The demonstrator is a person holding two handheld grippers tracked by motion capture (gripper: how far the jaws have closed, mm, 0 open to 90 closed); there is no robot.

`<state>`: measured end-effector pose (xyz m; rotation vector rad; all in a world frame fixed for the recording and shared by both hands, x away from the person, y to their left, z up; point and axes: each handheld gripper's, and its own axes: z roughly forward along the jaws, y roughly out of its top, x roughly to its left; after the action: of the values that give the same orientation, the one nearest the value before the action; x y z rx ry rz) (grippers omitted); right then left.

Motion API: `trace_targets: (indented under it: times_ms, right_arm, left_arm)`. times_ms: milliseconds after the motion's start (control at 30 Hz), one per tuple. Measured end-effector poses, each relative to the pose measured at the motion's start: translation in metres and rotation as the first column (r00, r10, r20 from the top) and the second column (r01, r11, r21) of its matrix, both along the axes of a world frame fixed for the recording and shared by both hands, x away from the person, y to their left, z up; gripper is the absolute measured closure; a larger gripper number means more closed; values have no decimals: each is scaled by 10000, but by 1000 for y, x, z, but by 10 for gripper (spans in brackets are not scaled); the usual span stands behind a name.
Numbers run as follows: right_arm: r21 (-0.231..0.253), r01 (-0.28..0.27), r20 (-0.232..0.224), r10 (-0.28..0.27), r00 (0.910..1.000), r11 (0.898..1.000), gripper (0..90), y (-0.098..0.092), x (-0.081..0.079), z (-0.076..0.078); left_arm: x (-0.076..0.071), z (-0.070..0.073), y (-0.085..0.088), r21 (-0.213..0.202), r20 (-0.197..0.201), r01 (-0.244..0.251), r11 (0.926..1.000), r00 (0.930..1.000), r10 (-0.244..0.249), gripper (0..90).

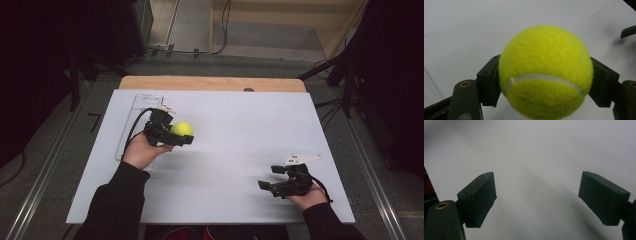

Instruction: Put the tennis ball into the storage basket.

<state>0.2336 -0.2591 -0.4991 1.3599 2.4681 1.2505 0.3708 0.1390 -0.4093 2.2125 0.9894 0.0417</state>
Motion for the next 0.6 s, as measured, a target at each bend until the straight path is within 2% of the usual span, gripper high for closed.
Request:
trace_targets:
  times_ms: [600]
  right_arm:
    - [-11, 19, 4, -19, 10000, 10000, 128, 1, 0, 0]
  left_arm:
    - [9, 4, 27, 183, -9, -778, 9968, 9970, 778, 262]
